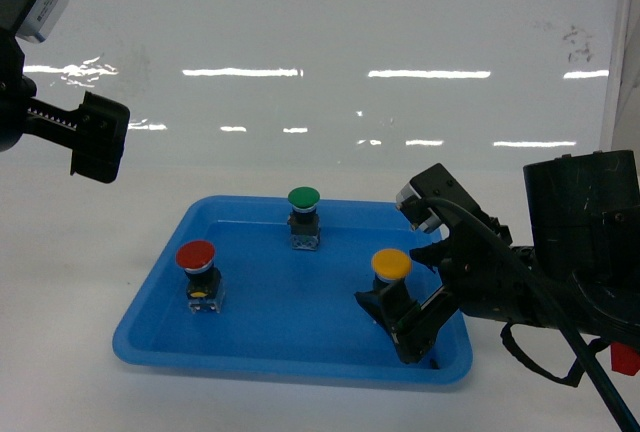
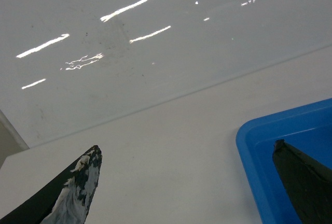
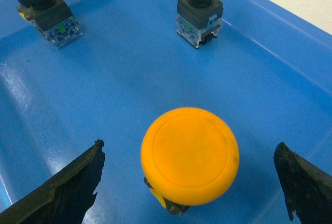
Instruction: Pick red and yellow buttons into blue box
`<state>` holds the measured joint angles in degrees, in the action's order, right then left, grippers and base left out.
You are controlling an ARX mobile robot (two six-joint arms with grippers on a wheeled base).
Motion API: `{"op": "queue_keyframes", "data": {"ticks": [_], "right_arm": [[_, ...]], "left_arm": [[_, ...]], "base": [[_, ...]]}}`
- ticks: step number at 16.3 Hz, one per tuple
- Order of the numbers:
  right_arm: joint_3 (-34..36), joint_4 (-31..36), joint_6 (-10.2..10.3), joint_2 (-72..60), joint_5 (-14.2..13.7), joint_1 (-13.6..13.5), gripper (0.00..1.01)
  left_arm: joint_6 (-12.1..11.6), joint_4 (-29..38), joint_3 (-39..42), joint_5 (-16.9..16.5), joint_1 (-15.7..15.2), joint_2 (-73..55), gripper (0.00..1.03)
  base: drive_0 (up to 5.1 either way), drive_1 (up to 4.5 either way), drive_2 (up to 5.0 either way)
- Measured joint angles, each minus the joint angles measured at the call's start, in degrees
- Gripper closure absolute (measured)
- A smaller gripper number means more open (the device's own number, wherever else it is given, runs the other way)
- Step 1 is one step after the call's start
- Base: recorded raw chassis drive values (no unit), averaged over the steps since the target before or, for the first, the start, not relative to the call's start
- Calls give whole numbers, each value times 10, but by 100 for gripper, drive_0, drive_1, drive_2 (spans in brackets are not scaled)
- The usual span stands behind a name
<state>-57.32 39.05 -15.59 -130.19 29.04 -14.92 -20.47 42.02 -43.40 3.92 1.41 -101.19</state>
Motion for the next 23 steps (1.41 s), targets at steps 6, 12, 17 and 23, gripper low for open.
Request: {"op": "queue_keyframes", "data": {"ticks": [6,12,17,23], "right_arm": [[-5,-19,-1,-3,4,0,3],[-6,-19,-1,-3,4,0,47],[-6,-19,-1,-3,4,0,72],[37,-2,60,59,1,5,73]], "left_arm": [[-2,0,0,0,0,0,5],[-5,0,0,0,0,0,5],[-5,0,0,0,0,0,5],[-5,0,0,0,0,0,5]], "base": [[0,0,0],[0,0,0],[0,0,0],[0,0,0]]}}
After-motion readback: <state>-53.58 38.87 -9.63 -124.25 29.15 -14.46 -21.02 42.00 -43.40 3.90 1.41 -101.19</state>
